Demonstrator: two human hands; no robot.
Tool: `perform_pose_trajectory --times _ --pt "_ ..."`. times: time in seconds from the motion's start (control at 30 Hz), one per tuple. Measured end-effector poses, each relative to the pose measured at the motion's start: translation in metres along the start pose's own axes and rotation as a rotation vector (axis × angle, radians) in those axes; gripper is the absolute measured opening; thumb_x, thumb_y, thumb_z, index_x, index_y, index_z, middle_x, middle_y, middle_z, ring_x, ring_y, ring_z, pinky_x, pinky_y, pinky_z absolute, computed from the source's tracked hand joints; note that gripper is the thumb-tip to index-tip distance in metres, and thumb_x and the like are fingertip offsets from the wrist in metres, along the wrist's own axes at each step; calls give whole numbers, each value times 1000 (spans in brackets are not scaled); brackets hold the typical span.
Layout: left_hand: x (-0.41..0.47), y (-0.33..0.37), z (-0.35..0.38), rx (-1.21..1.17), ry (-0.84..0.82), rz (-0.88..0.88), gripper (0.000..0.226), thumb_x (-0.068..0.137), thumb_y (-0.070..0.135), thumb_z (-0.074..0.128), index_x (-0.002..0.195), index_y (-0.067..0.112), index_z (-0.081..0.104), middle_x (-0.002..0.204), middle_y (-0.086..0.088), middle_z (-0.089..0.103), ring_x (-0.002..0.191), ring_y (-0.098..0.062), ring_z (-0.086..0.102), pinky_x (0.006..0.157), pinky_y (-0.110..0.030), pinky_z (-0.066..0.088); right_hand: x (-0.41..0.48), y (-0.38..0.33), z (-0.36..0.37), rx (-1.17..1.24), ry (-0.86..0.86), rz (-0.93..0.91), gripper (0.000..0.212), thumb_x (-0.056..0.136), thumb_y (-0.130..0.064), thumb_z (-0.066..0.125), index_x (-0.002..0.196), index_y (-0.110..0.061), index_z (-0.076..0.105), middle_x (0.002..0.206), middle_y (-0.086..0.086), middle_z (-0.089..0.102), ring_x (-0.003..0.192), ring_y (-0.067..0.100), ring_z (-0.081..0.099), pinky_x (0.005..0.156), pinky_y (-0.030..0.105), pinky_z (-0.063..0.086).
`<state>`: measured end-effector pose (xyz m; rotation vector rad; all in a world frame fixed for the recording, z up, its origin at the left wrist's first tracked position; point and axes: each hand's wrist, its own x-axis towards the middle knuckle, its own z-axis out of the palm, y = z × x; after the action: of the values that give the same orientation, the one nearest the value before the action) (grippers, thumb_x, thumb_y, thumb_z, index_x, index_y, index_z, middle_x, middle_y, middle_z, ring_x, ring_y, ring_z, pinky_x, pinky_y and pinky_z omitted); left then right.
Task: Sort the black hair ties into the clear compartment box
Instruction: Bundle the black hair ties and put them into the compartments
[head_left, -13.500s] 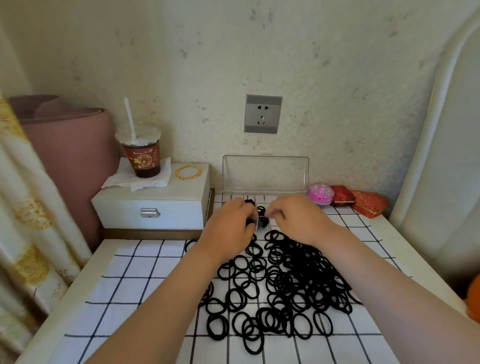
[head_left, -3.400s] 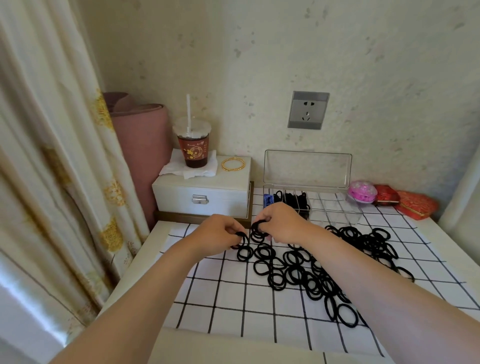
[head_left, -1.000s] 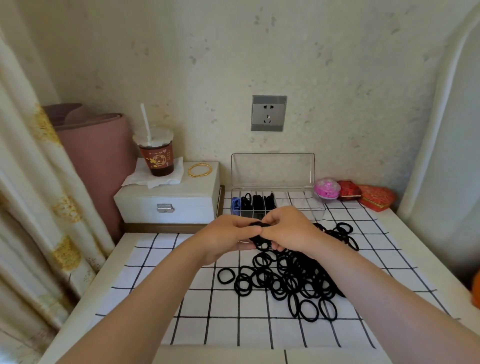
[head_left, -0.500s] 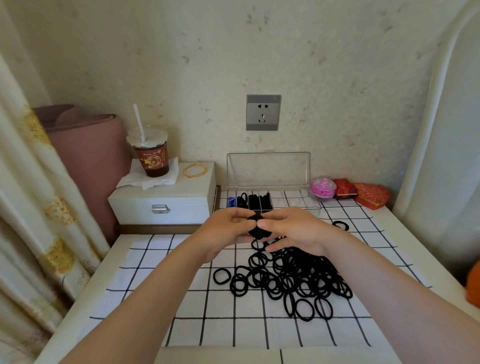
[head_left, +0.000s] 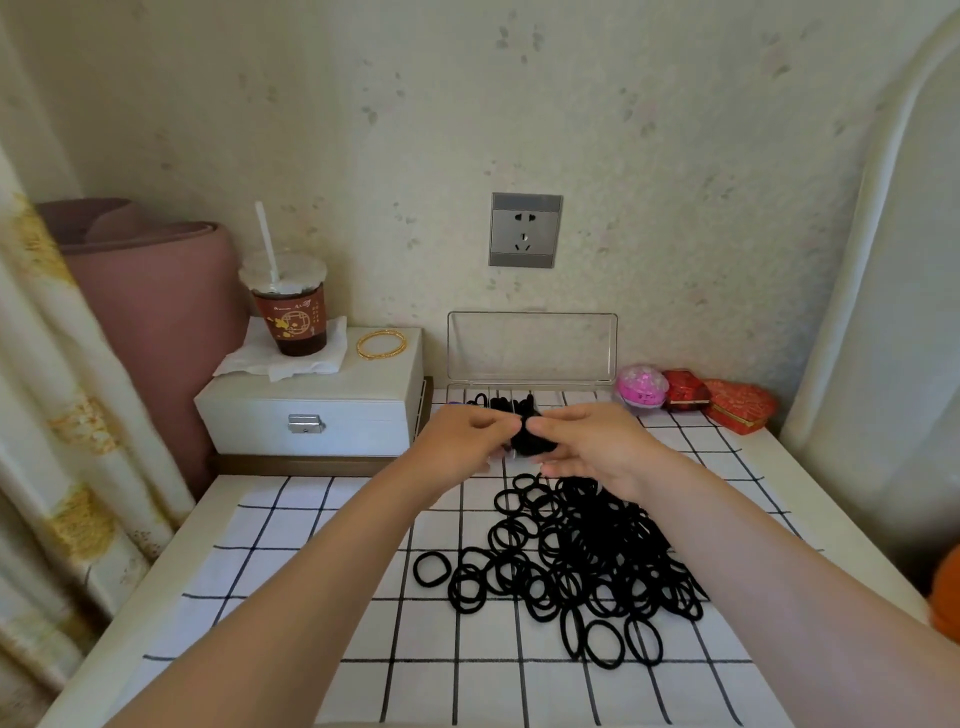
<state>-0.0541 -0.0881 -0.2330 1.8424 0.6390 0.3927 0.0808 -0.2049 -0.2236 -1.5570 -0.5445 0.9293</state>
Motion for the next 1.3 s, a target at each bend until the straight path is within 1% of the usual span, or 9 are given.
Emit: perform_pose_trajectory --times 0.17,0.37,0.57,0.7,0.8,0.87,0.93,1.13,1.3 --pt "30 3 1 340 88 164 35 100 26 52 133 25 60 122 6 65 108 -6 57 90 -20 38 31 -7 -13 -229 316 -182 11 87 -14 75 96 -8 74 86 9 75 68 17 73 51 23 55" --pt "55 -11 11 508 115 288 44 93 14 50 134 29 59 127 3 63 125 -16 50 106 -35 42 55 2 -14 -668 425 -324 7 83 -21 77 88 -17 79 72 -5 70 74 12 68 73 28 54" --pt "58 -27 19 671 45 360 52 93 26 51 145 28 46 135 -1 54 129 -22 37 106 -35 33 71 8 -12 -999 365 -316 9 84 -20 72 77 -18 77 61 -1 66 56 16 60 52 26 44" --pt "56 -33 24 762 17 372 54 95 44 52 147 35 40 144 2 43 135 -21 29 112 -38 26 72 6 -12 -1232 265 -261 20 89 -22 60 77 -25 76 71 2 69 70 22 66 55 27 47" --pt "55 -33 28 840 0 351 58 95 52 48 149 36 36 152 0 34 141 -20 20 117 -42 21 71 0 -18 -1299 82 -220 27 95 -18 49 96 -20 76 99 7 73 97 27 66 84 37 54" --pt "55 -31 29 865 -23 331 59 95 54 47 150 35 34 155 -1 30 144 -21 16 118 -44 18 65 -6 -23 -1202 36 -165 40 97 -12 45 133 -14 61 138 8 59 129 27 53 110 36 40" --pt "56 -30 29 866 -31 313 60 94 55 47 150 36 34 156 -1 28 144 -21 15 119 -44 17 57 -10 -28 -1084 61 -177 51 96 -4 42 146 -12 47 151 6 46 140 22 42 115 30 30" --pt "56 -30 30 875 -31 322 61 94 52 48 150 35 31 155 0 29 144 -21 17 118 -43 16 43 1 -33 -1275 47 -442 42 89 -19 41 118 -22 72 126 -3 67 118 21 58 107 40 40" --pt "56 -33 28 864 -11 364 62 93 39 53 151 28 34 154 0 32 144 -20 20 119 -41 18 48 13 -28 -1636 -24 -415 45 88 -34 33 108 -26 72 124 -12 67 134 15 42 118 51 10"
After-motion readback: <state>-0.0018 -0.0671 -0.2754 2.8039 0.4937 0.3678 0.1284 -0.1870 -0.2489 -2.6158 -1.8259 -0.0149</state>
